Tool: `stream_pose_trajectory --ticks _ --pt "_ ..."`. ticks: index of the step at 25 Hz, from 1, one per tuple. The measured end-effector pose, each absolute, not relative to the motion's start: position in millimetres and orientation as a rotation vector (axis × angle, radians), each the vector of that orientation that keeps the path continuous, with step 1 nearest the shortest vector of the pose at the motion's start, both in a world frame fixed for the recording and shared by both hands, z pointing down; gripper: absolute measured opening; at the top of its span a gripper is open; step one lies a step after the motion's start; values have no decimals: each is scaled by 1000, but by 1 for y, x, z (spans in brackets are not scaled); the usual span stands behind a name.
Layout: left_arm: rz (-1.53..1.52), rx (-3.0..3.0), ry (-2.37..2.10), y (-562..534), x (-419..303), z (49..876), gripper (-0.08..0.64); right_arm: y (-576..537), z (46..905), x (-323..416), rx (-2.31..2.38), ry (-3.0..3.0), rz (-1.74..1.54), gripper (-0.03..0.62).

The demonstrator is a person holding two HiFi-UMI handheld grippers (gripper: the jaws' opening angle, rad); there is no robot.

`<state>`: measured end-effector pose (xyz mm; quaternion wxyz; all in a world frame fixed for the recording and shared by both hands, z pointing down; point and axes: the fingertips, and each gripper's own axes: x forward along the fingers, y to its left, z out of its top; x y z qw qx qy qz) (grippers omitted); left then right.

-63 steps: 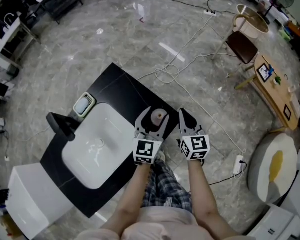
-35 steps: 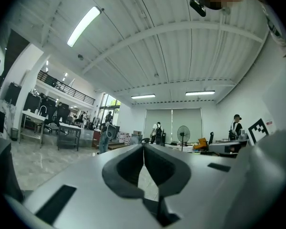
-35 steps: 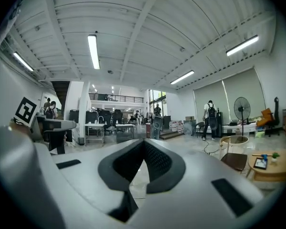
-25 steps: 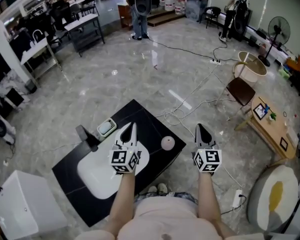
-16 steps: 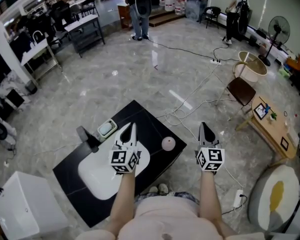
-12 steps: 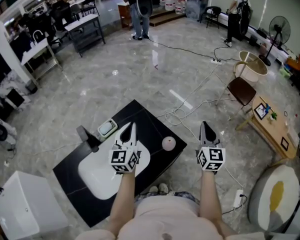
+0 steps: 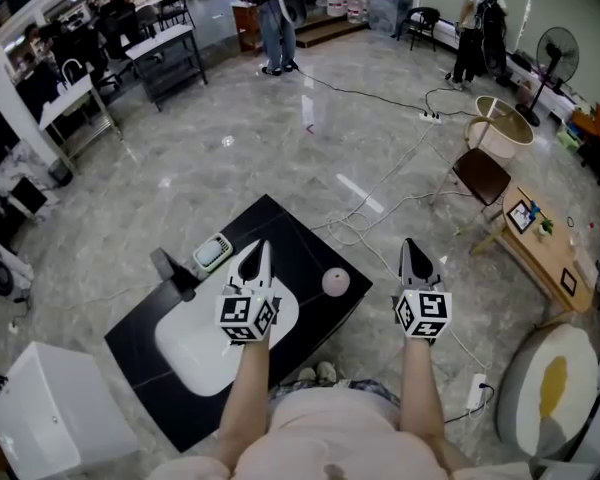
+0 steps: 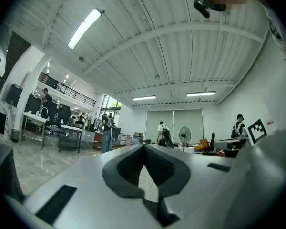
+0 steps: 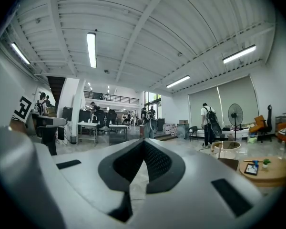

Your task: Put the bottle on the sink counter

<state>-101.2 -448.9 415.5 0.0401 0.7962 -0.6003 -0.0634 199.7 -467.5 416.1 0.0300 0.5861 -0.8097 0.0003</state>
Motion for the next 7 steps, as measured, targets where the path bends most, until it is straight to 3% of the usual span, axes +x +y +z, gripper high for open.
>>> stream_pose_trajectory --ticks 7 --pt "-189 2451 -1835 -449 -96 416 28 -467 418 204 1811 -2488 4 14"
